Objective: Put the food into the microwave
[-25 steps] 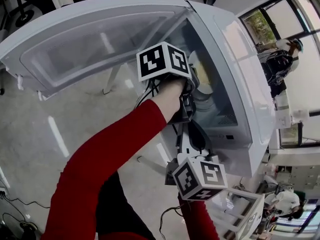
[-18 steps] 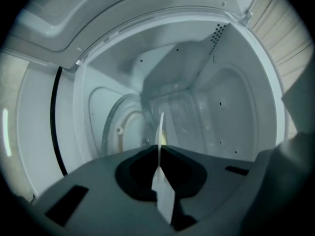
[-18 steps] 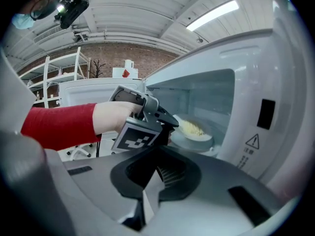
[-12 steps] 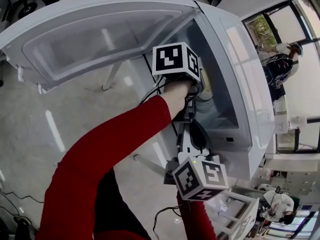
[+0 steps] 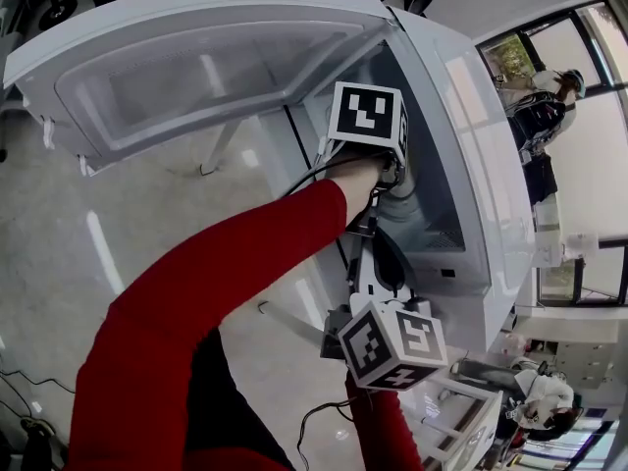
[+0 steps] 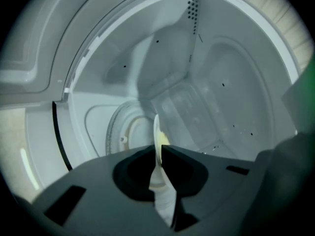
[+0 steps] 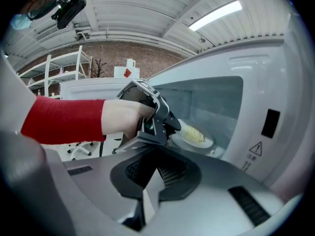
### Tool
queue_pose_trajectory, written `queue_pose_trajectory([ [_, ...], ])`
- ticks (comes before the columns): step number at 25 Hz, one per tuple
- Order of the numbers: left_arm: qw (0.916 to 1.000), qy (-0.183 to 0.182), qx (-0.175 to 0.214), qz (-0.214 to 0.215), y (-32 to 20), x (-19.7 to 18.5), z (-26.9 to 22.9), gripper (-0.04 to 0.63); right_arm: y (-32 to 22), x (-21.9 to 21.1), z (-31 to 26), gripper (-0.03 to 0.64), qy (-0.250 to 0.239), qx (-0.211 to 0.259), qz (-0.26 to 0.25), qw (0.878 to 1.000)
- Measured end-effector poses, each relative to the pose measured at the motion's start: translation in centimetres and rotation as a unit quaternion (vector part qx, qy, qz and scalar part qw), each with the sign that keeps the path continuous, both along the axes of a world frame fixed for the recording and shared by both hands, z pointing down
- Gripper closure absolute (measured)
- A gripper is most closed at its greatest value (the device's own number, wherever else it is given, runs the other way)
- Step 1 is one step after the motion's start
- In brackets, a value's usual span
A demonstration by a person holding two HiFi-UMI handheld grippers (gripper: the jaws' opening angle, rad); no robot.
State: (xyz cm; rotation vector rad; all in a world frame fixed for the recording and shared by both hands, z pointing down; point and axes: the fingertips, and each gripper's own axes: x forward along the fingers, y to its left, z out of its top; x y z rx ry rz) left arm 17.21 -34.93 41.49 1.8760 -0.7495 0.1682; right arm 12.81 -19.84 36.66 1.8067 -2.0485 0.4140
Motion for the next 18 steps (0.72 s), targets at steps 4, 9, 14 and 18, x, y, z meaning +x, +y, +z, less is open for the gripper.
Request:
queue_pose_trajectory([
  [4, 0.9981, -0.038, 0.047, 0.012, -0.9, -0.1, 0.0, 0.537, 0.6, 0.7, 1.0, 0.603, -0.007, -0.008, 0.013, 1.0],
  [9, 0.9933, -0.076, 0.077, 0.04, -0.3, -0.3, 0.3, 0.521, 0.6, 1.0, 1.3, 0.603, -0.008, -0.014, 0.016, 1.0],
  [14, 0.9867, -0.101, 0.116, 0.051, -0.4, -0.3, 0.3, 0.509, 0.5, 0.6, 1.4, 0.603, -0.008, -0.018, 0.011, 1.0],
  [18, 0.9763, -0.133, 0.16, 0.06, -0.4, -0.3, 0.4, 0.495, 0.6, 0.9, 1.3, 0.603, -0.005, -0.018, 0.014, 1.0],
])
